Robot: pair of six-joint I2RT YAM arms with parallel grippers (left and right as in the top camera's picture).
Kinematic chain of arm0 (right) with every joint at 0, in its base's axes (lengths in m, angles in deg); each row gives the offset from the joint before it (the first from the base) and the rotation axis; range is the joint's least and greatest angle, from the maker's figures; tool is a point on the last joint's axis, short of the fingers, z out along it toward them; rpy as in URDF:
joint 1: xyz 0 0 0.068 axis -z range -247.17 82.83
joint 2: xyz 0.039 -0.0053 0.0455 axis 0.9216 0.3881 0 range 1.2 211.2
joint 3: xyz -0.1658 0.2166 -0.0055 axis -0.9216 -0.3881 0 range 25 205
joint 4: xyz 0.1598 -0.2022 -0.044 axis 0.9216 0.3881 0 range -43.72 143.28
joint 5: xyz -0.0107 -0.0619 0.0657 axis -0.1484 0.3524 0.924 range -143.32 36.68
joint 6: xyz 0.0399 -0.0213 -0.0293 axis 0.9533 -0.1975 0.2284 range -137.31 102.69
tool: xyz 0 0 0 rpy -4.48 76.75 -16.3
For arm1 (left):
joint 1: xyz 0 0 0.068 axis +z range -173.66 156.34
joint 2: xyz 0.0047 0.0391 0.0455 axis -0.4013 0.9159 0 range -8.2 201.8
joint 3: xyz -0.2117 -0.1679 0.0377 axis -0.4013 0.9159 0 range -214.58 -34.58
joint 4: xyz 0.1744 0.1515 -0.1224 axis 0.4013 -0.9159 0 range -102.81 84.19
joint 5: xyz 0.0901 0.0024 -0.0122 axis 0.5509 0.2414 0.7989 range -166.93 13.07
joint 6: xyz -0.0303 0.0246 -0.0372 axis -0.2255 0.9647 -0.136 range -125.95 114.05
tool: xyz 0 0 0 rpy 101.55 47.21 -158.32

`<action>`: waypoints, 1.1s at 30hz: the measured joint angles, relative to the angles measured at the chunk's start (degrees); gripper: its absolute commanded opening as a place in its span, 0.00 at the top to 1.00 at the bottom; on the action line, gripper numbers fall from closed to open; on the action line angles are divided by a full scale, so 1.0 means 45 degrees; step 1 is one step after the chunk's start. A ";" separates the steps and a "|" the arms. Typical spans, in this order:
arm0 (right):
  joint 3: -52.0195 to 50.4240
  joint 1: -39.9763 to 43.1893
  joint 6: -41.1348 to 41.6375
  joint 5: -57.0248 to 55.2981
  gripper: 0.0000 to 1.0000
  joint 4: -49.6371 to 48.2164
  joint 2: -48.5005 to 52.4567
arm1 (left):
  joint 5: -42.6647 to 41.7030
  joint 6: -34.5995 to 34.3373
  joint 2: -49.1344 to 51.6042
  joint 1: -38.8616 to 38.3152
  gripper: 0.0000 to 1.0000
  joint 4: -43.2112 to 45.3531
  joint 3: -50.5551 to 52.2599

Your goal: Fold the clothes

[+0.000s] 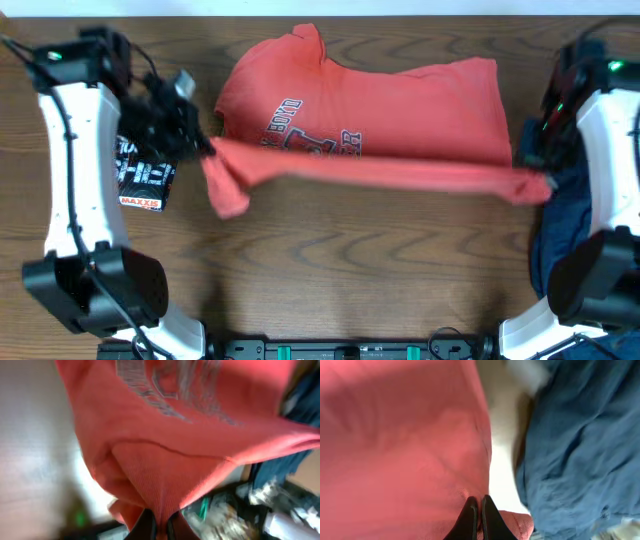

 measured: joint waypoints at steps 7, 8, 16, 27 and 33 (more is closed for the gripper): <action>-0.3638 0.0005 0.0767 -0.0049 0.99 -0.0753 0.0024 | 0.0457 0.0068 -0.0432 0.0058 0.94 0.0573 0.5445; -0.3929 0.0005 0.0865 -0.0058 0.99 -0.0845 0.0019 | 0.0544 0.0015 -0.0729 0.0058 0.94 0.0801 0.6154; -0.4998 0.0010 0.1481 -0.0525 0.99 -0.0962 -0.0510 | 0.1307 -0.1355 -0.4522 0.0058 0.94 0.1598 0.9000; -0.5037 0.0083 0.0991 -0.0136 0.96 -0.3410 -0.2166 | 0.1855 -0.3084 -0.6761 0.0068 0.94 0.4930 0.9005; -0.5037 0.0083 0.0607 0.0418 0.94 -0.5207 -0.1938 | 0.1248 -0.3478 -0.5353 0.0058 0.94 0.8908 0.9015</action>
